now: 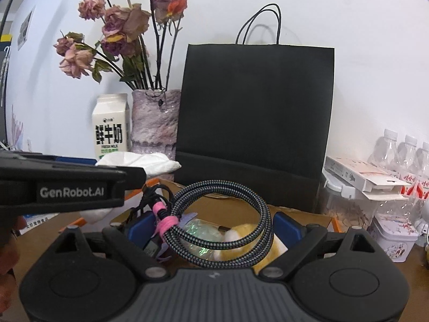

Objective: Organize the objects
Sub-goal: 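Carry the white bottle and black cable with both grippers over the box, then open both grippers to drop the white bottle and cable into the box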

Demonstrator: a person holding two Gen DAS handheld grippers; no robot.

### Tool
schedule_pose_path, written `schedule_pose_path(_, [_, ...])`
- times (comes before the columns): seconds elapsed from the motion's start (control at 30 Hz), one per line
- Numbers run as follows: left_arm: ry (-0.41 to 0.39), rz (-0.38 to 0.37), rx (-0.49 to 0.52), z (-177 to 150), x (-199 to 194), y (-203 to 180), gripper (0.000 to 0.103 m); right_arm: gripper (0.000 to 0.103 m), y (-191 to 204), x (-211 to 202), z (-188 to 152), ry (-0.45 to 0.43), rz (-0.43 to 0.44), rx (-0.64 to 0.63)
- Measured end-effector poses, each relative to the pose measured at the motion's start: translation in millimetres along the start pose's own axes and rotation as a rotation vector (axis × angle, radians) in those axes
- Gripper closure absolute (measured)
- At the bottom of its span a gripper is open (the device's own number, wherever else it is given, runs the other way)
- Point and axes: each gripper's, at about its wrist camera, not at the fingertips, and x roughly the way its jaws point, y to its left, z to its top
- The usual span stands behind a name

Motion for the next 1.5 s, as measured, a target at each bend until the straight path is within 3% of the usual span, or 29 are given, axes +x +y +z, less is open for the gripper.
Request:
schedule_pose_path(0.33, [0.053, -0.009, -0.013, -0.1, 29.3, 5.0, 0.039, 0.009, -2.0, 25.5, 1.4, 0.034, -0.031, -0.021])
schedule_pose_path(0.43, [0.059, -0.009, -0.012, -1.5, 31.7, 5.5, 0.034, 0.009, -2.4, 26.9, -0.7, 0.041, -0.037, -0.022])
schedule_pose_path(0.53, [0.054, -0.001, 0.004, -3.1, 31.8, 3.0, 0.011, 0.006, -2.6, 29.6, -2.6, 0.058, -0.047, -0.025])
schedule_pose_path(0.57, [0.049, 0.009, 0.007, -3.6, 31.2, 2.2, 0.0, 0.0, -2.4, 30.8, -3.0, 0.063, -0.049, -0.026])
schedule_pose_path(1.5, [0.057, 0.027, 0.003, -7.7, 13.0, -0.7, 0.0, 0.0, 1.4, 21.6, -7.6, 0.088, -0.034, -0.015])
